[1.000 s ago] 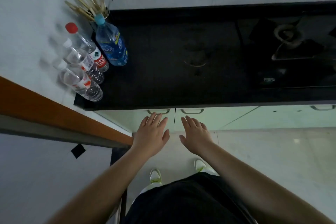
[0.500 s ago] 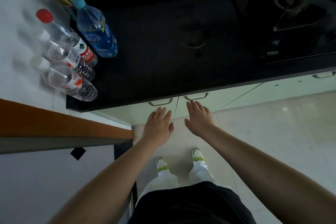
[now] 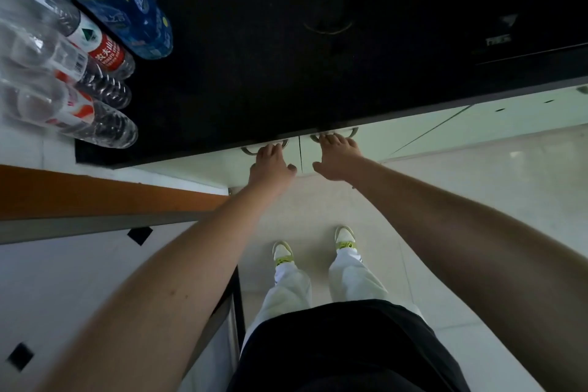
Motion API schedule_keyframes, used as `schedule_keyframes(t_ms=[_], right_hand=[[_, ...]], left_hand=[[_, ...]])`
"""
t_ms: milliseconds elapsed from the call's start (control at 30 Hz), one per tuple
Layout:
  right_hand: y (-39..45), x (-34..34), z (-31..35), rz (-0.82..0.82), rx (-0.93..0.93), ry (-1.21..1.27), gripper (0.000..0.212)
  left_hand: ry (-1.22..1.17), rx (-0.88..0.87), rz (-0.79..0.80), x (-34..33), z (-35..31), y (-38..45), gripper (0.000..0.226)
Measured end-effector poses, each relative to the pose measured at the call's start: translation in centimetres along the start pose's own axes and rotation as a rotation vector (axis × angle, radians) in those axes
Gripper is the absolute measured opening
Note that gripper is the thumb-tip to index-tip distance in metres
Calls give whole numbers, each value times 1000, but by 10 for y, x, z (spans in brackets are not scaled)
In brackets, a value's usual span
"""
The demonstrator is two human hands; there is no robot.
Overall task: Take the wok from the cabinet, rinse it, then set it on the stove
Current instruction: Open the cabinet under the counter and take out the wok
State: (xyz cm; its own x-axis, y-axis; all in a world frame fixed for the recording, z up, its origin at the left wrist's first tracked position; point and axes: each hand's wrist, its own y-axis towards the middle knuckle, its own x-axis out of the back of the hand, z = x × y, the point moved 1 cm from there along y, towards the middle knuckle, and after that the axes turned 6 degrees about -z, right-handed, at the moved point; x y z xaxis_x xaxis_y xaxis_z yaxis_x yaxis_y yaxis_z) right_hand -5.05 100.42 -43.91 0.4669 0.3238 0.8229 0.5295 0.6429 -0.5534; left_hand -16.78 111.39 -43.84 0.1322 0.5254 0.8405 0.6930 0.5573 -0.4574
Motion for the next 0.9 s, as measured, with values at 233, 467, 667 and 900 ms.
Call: schedule_keyframes(t_ms=[233, 467, 667, 900], right_hand=[[-14, -5, -21, 6, 101, -25, 65], [-54, -28, -35, 88, 124, 12, 65], [-92, -41, -49, 142, 126, -34, 64], [-140, -71, -58, 30, -52, 35, 91]], left_hand=[[25, 7, -62, -9, 8, -19, 59], [144, -1, -16, -31, 20, -78, 59], [94, 74, 38, -39, 27, -113, 59], [138, 118, 70, -53, 51, -156, 80]])
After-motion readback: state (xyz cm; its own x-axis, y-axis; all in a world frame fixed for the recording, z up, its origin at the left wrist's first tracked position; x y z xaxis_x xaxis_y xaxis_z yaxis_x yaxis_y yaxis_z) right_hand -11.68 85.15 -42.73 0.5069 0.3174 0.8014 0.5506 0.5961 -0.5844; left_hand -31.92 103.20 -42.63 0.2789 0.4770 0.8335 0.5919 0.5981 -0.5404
